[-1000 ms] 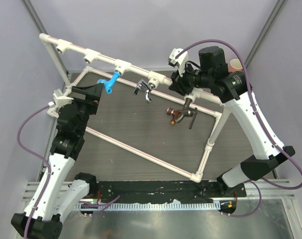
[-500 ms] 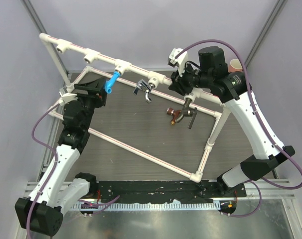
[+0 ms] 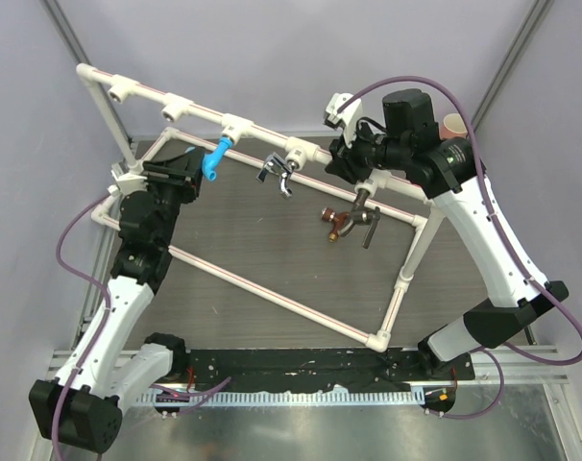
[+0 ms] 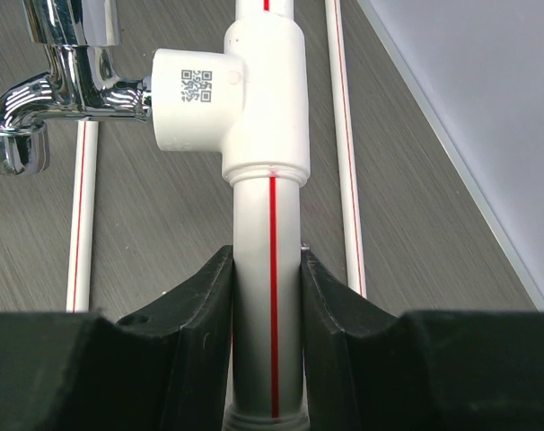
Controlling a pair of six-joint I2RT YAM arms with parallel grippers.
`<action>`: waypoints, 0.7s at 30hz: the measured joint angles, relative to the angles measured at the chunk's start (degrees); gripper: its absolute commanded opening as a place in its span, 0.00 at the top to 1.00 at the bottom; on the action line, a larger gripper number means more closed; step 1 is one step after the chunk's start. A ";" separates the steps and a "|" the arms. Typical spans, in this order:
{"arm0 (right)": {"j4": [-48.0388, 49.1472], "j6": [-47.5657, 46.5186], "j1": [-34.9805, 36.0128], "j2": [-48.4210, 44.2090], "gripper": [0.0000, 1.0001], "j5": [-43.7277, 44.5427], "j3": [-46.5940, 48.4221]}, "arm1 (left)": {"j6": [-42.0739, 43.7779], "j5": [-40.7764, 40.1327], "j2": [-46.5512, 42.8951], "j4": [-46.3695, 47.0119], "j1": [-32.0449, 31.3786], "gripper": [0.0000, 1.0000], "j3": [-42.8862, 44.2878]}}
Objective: Install the water faucets
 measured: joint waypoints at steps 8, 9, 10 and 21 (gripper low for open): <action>0.33 -0.11 -0.15 0.04 0.99 0.35 0.00 | 14.08 1.29 1.75 -3.65 0.09 1.00 5.11; 0.39 -0.13 -0.17 0.04 0.99 0.39 0.00 | 16.65 1.70 2.16 -4.50 0.13 1.00 6.21; 0.44 -0.15 -0.24 0.07 0.99 0.44 0.00 | 18.99 2.08 2.47 -5.22 0.15 1.00 7.15; 0.52 -0.17 -0.28 0.26 0.99 0.61 0.00 | 54.34 6.38 4.13 -10.08 -2.38 1.00 14.84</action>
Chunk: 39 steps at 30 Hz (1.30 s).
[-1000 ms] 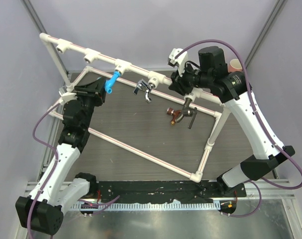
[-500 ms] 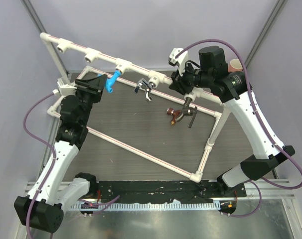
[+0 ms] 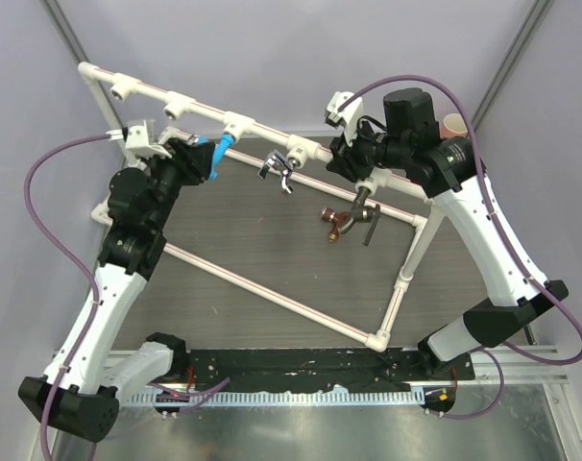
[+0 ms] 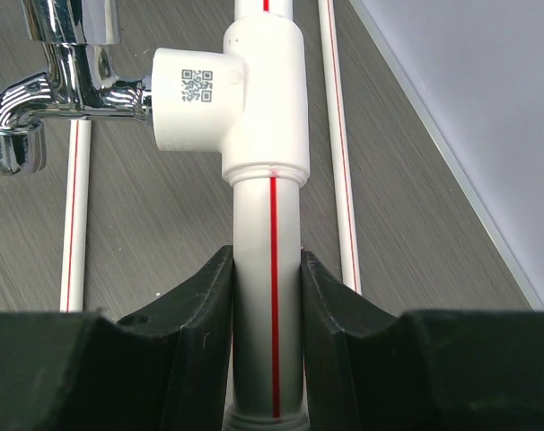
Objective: Install the water faucets
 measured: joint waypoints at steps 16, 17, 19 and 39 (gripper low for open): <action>-0.22 -0.07 -0.07 0.00 0.99 0.00 0.02 | 42.88 -12.44 2.23 -5.07 -14.80 1.00 4.85; -0.17 -0.07 -0.11 0.00 0.99 0.02 0.02 | 45.24 -13.99 2.75 -6.01 -16.09 1.00 5.62; -0.20 -0.11 -0.11 0.00 0.99 0.09 0.02 | 49.46 -17.20 3.61 -7.45 -18.43 1.00 6.75; -0.76 0.04 0.20 -0.13 0.99 -0.76 0.07 | 44.06 -29.42 2.71 -11.54 -28.06 0.15 8.59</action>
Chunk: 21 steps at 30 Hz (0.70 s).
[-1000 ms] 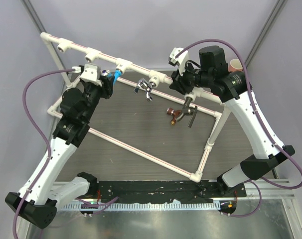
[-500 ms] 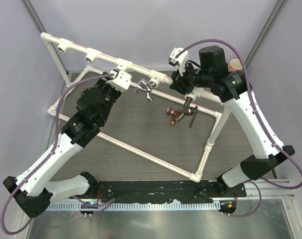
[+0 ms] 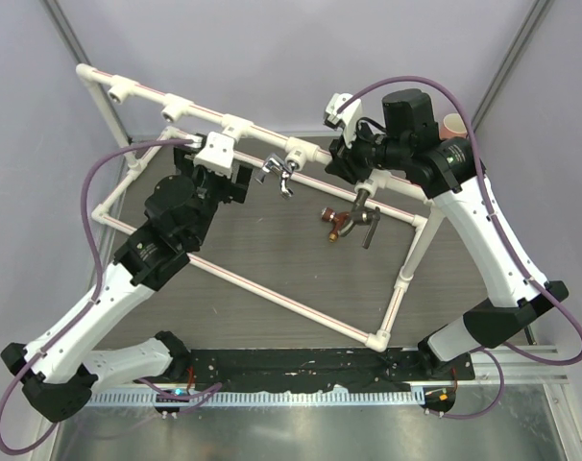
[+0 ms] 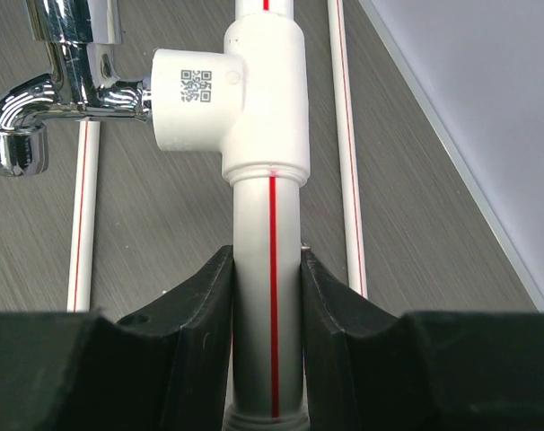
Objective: Install the water faucets
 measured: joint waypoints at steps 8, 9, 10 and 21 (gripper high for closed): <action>0.28 0.02 0.04 0.00 0.99 0.04 0.00 | -18.64 0.24 -0.17 -3.41 3.06 0.16 2.56; 0.28 0.02 0.04 0.00 0.99 0.07 0.00 | -19.63 0.20 0.11 -3.98 3.48 0.20 2.99; 0.28 0.02 0.04 0.00 0.99 0.07 0.00 | -20.41 0.09 0.50 -4.63 3.85 0.23 3.48; 0.35 -0.04 0.00 0.00 0.99 0.33 0.00 | -15.98 -0.37 3.02 -5.40 5.42 0.82 4.04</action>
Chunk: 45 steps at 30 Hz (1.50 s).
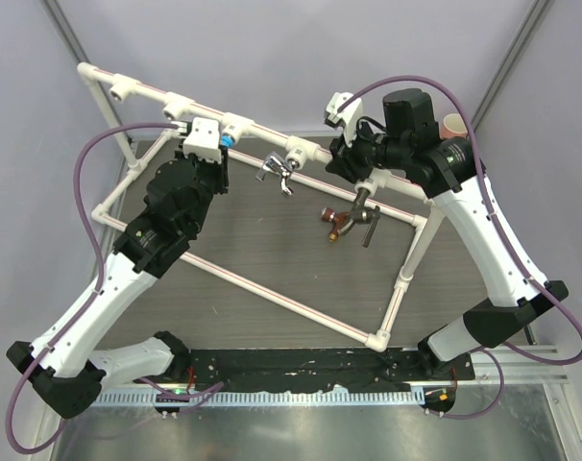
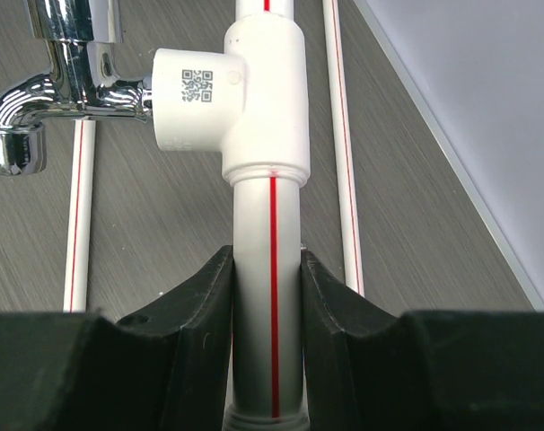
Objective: Install the water faucets
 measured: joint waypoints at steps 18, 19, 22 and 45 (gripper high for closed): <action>-1.38 -0.37 -0.26 -0.24 0.99 -0.22 0.02 | 35.93 -12.13 0.17 8.96 -9.86 1.00 -8.46; -1.38 -0.39 -0.26 -0.24 0.99 -0.24 0.02 | 37.09 -13.05 0.35 9.51 -10.29 1.00 -8.70; -1.36 -0.42 -0.26 -0.22 0.99 -0.26 0.02 | 38.60 -15.13 0.48 11.56 -11.06 0.96 -9.44; -0.17 -0.02 0.20 0.33 0.99 0.68 0.33 | -5.88 0.50 -14.03 0.37 4.15 0.00 -0.79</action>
